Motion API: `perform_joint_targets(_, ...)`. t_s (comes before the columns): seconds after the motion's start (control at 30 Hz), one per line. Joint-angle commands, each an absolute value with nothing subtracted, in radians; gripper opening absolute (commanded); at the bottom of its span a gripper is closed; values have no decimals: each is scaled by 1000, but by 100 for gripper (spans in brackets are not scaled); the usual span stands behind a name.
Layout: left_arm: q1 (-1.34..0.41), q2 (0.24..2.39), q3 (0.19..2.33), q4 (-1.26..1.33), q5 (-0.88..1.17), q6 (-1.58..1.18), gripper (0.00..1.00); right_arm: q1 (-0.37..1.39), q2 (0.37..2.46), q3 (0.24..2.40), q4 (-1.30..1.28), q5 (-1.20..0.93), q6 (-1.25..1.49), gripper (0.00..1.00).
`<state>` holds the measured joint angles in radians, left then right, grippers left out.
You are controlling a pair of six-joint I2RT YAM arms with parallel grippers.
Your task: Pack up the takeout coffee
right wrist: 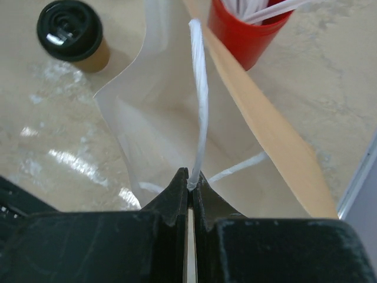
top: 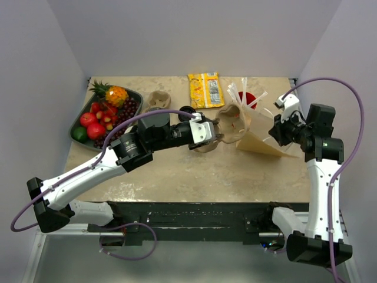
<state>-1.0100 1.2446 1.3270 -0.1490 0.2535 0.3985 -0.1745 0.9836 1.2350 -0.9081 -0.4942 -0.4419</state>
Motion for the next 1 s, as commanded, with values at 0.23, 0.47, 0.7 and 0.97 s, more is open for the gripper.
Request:
perform_joint_targets(0.23, -1008, 1253, 1322, -114, 318, 344, 0, -167, 1028, 1404, -1287, -738, -680, 0)
perform_joint_targets(0.47, -1035, 1259, 1322, -42, 318, 437, 0, -169, 1045, 1459, -1324, -785, -647, 0)
perform_joint_targets(0.7, -1069, 1252, 1307, 55, 313, 526, 0, -167, 1052, 1488, -1355, -793, -649, 0)
perform_joint_targets(0.97, -1144, 1302, 1281, 254, 373, 632, 0, -167, 1083, 1586, -1359, -808, -542, 0)
